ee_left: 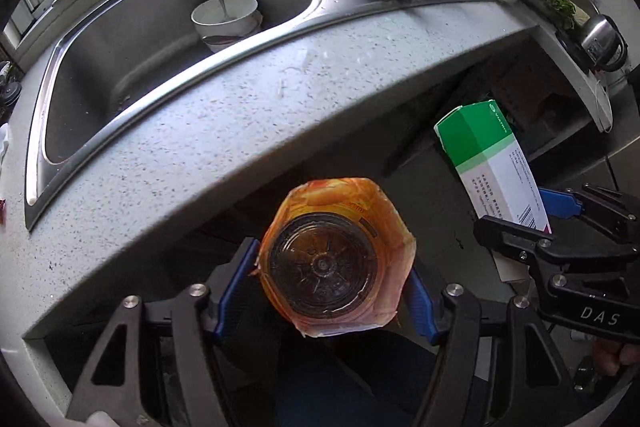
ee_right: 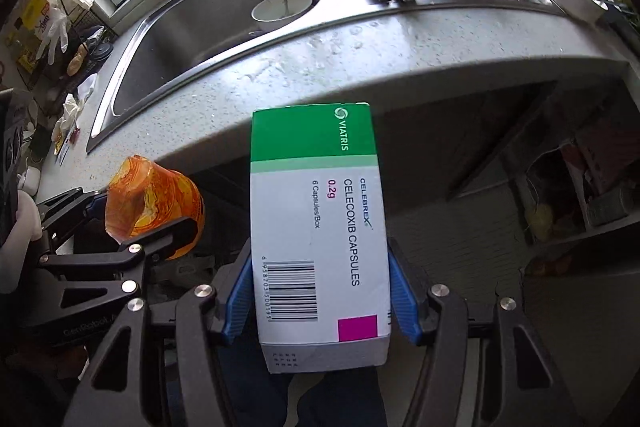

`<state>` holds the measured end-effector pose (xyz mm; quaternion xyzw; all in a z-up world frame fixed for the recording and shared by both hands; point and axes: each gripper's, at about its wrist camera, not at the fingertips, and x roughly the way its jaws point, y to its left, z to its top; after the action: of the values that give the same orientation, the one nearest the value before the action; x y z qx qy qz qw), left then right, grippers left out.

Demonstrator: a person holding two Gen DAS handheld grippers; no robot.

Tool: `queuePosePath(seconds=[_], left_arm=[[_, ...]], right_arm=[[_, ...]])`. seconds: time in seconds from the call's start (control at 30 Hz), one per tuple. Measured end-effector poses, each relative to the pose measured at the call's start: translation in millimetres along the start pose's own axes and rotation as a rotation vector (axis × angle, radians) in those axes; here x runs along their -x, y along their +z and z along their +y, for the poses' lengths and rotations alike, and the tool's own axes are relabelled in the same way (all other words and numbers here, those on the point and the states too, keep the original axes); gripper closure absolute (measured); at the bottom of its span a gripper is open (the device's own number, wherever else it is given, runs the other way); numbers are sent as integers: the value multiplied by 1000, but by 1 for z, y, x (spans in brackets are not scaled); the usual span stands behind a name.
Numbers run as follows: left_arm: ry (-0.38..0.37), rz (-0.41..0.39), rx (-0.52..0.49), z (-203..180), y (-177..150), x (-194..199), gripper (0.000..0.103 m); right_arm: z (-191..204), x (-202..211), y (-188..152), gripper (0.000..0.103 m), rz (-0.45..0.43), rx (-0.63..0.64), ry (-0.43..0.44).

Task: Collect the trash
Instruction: 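Carry the capsule box and orange cup down over the red bucket with both grippers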

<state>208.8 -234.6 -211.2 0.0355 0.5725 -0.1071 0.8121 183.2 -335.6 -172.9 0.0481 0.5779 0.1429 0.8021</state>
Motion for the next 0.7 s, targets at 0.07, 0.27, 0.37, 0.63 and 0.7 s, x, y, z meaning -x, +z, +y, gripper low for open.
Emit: queuePosePath(seconds=[0.07,0.27,0.37,0.63,0.7], left_arm=[[-2,15,-33,-11,-4,-14,37],[-32,83,-82,-27,-21,-71,37],[-22,106,-116,-30,-33,-101,37],[-50,191,-144,-27,-65,-200,37],[-50,210,-143,-25,-70,-226,37]], right_arm=[[-10,-7,-10,46,17,-38,-15],[-33,-44,-41,46,75,-128,-62],[-43,-69,-56,46,83,-147,-81],[-74,-157,-96,46,146,-194,-57],[-79,-177,-104,46,157,-193,-63]])
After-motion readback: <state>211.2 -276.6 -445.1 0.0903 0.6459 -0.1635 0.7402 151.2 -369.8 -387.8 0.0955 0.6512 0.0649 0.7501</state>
